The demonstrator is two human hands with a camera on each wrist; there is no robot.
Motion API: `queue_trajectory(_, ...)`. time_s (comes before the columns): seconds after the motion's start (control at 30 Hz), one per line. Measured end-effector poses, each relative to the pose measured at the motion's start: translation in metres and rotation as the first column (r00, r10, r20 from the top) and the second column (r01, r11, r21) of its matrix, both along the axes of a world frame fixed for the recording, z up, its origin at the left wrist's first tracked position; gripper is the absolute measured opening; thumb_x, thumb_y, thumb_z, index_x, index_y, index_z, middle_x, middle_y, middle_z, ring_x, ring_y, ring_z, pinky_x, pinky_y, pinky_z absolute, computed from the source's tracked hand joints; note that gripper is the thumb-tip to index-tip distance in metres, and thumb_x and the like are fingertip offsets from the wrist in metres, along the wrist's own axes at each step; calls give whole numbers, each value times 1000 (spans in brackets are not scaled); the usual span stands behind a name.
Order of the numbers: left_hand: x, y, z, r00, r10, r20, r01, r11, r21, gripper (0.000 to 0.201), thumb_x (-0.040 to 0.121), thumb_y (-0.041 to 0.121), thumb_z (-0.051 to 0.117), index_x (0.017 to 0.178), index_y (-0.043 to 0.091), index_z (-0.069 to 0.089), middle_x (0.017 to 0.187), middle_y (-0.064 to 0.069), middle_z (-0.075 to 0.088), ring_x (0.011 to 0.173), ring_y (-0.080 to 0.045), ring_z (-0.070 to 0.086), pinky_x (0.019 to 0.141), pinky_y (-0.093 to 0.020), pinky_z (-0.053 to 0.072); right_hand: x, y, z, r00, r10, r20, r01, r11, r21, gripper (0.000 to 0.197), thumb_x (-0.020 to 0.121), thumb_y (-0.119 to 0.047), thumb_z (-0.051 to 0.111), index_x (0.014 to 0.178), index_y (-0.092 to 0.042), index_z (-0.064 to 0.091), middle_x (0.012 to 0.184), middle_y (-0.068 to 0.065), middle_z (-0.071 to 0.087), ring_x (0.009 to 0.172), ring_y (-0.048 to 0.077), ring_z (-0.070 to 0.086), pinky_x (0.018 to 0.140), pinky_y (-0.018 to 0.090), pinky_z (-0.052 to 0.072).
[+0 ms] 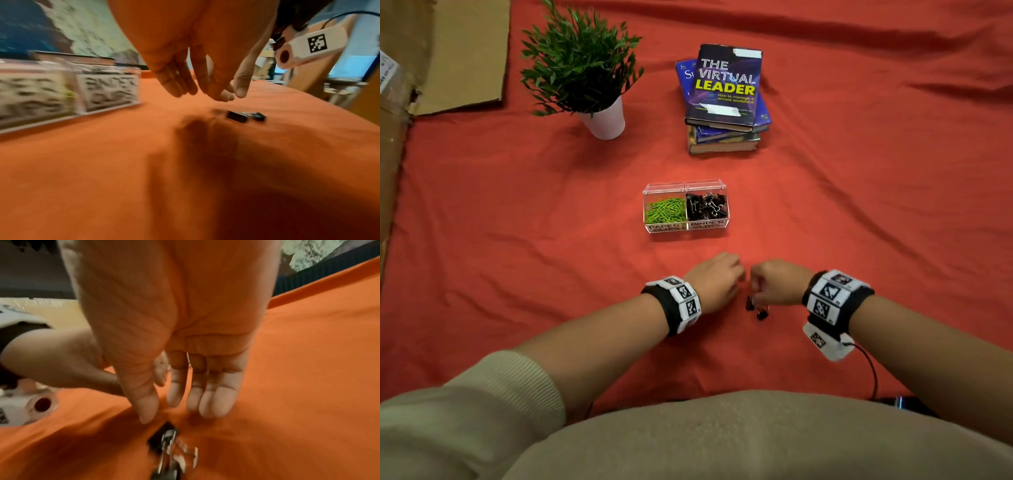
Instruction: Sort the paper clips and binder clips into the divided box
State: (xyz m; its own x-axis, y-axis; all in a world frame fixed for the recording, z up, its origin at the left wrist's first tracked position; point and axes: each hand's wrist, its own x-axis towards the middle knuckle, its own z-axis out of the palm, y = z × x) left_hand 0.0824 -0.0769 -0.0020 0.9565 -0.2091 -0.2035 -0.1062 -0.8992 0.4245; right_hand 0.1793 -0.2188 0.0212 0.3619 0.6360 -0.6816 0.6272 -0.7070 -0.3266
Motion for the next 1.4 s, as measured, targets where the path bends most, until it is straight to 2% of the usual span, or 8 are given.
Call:
queue_trajectory(0.23, -6, -38, -12, 985, 29, -168, -30, 1000, -6, 31, 89, 23, 59, 111, 3, 52, 117, -13, 46, 114, -30, 46, 92, -40, 39, -38, -32, -27, 984, -144, 104, 134, 986, 95, 39, 79, -26, 67, 107, -3, 53, 110, 15, 55, 103, 31, 54, 83, 34, 40)
queue_trajectory(0.53, -16, -26, -11, 971, 145, -192, -169, 978, -121, 15, 82, 9, 53, 96, 8, 51, 103, -15, 60, 97, -34, 57, 78, -38, 43, -19, -32, -25, 936, -352, -14, 343, 901, 267, 18, 72, -5, 65, 90, -6, 65, 86, 5, 58, 78, 20, 57, 77, 28, 47)
queue_trajectory(0.73, 0, 31, 6, 833, 546, -92, -547, 785, -292, 15, 81, 11, 60, 95, 14, 56, 89, -4, 64, 82, -23, 60, 72, -25, 43, 25, 15, -4, 823, -551, -139, 546, 701, 458, 17, 73, 0, 69, 89, -4, 67, 78, 5, 64, 71, 14, 56, 58, 7, 40)
queue_trajectory(0.9, 37, 74, 27, 736, 677, 26, -641, 709, -294, 19, 85, 9, 60, 103, 15, 56, 89, -1, 61, 85, -22, 59, 79, -33, 49, 51, 73, 8, 838, -521, -161, 504, 628, 593, 24, 75, -4, 70, 98, -7, 63, 81, 4, 63, 72, 13, 55, 66, 17, 43)
queue_trajectory(1.03, 56, 82, 25, 833, 543, 105, -540, 839, -64, 23, 88, 14, 57, 111, 12, 60, 115, -9, 62, 113, -28, 51, 92, -35, 39, 60, 103, 8, 864, -490, -112, 449, 653, 609, 29, 79, -7, 68, 106, -12, 61, 82, 0, 59, 70, 12, 53, 66, 20, 43)
queue_trajectory(1.17, 55, 82, 18, 880, 436, 187, -461, 880, 116, 28, 88, 19, 56, 113, 6, 62, 115, -12, 55, 115, -31, 43, 96, -40, 40, 59, 115, 6, 904, -428, -14, 348, 715, 606, 25, 81, -8, 65, 105, -13, 62, 88, 4, 63, 77, 15, 55, 76, 29, 48)
queue_trajectory(1.3, 46, 87, 15, 851, 496, 170, -511, 858, 54, 29, 87, 17, 58, 113, 4, 63, 112, -13, 52, 111, -31, 45, 93, -44, 43, 59, 112, 0, 945, -303, 119, 206, 840, 501, 28, 80, -8, 61, 108, -13, 61, 102, 11, 65, 97, 25, 57, 85, 28, 42)
queue_trajectory(1.4, 37, 93, 21, 807, 557, 194, -559, 827, -51, 24, 86, 11, 57, 108, 5, 63, 106, -14, 53, 105, -31, 48, 94, -43, 43, 59, 107, 11, 936, -326, 130, 211, 819, 534, 27, 82, -5, 57, 108, -11, 63, 105, 10, 67, 102, 25, 56, 84, 23, 38)
